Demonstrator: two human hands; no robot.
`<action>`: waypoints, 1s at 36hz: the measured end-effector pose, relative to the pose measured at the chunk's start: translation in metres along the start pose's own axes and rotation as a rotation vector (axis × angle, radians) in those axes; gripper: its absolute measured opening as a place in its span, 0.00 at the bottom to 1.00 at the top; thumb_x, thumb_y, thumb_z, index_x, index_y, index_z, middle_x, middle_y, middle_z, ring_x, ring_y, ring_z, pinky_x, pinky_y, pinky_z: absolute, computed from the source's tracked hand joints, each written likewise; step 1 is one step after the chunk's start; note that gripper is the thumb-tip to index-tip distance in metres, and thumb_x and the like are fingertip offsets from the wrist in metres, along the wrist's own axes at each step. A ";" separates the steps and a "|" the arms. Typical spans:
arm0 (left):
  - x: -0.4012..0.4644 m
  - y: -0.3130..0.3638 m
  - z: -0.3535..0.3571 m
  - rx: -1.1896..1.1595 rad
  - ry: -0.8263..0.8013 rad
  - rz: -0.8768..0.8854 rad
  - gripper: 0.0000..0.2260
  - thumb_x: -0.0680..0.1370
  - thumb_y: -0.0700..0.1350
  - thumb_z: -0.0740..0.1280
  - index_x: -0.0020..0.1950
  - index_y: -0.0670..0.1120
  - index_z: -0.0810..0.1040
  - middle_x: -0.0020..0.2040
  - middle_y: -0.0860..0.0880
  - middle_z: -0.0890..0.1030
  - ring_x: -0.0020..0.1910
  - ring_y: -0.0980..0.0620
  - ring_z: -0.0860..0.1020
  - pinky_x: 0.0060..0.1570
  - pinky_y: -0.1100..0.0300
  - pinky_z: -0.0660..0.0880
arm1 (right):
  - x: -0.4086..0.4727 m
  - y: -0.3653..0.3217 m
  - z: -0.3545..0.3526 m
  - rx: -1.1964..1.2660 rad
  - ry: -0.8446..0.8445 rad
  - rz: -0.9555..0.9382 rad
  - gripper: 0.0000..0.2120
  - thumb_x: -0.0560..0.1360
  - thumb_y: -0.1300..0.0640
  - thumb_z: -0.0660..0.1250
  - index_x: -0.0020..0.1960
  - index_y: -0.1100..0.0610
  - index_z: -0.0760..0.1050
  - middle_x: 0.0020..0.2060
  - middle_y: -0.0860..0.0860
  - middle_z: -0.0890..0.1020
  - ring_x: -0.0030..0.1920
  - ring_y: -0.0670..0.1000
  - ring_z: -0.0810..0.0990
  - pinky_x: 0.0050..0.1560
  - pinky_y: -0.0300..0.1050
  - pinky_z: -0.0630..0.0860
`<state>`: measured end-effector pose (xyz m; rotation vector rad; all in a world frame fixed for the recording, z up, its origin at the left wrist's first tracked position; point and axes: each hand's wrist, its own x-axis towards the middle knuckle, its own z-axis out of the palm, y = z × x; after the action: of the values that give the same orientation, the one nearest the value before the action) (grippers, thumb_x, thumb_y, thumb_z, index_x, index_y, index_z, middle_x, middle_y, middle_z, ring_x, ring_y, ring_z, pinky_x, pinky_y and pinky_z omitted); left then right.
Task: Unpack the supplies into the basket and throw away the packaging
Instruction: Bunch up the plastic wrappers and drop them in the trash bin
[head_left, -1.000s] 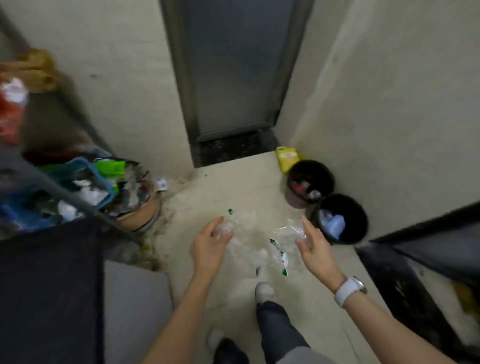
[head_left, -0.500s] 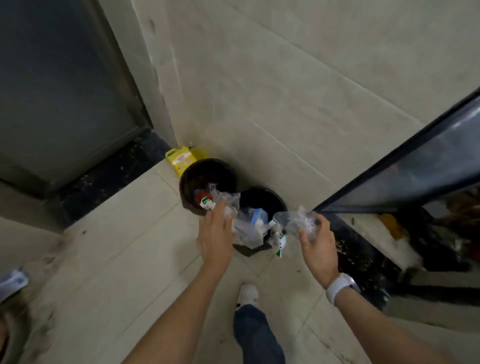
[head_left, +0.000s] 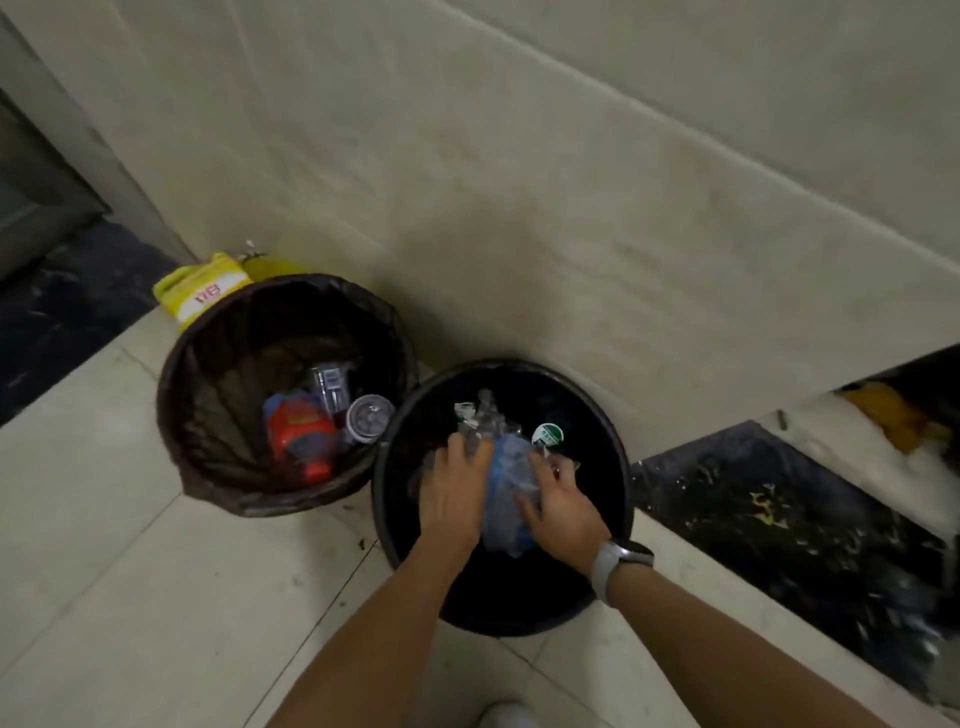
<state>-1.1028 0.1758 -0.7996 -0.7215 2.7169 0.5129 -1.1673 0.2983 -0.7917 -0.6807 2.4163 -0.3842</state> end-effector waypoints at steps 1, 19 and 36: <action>0.010 -0.004 0.016 0.056 -0.078 0.031 0.20 0.79 0.43 0.58 0.70 0.48 0.59 0.65 0.41 0.66 0.62 0.41 0.69 0.56 0.49 0.71 | 0.014 0.008 0.013 -0.038 -0.070 -0.022 0.30 0.79 0.52 0.56 0.75 0.56 0.47 0.72 0.60 0.57 0.59 0.63 0.74 0.53 0.50 0.75; -0.052 -0.014 -0.141 -0.292 -0.181 -0.019 0.18 0.76 0.44 0.61 0.66 0.45 0.71 0.67 0.42 0.71 0.64 0.42 0.71 0.61 0.49 0.71 | -0.061 -0.070 -0.102 0.125 -0.143 0.003 0.20 0.79 0.57 0.57 0.69 0.65 0.65 0.64 0.63 0.73 0.64 0.61 0.71 0.64 0.47 0.67; -0.348 -0.004 -0.488 -0.515 0.685 -0.582 0.14 0.78 0.44 0.63 0.62 0.44 0.75 0.60 0.45 0.78 0.59 0.47 0.76 0.59 0.58 0.69 | -0.279 -0.362 -0.351 0.297 -0.145 -0.551 0.12 0.78 0.60 0.59 0.59 0.60 0.76 0.56 0.57 0.80 0.58 0.55 0.77 0.60 0.44 0.68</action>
<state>-0.8965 0.1209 -0.2391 -2.0650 2.7105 0.9564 -1.0516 0.1912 -0.2371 -1.1840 1.9497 -0.8615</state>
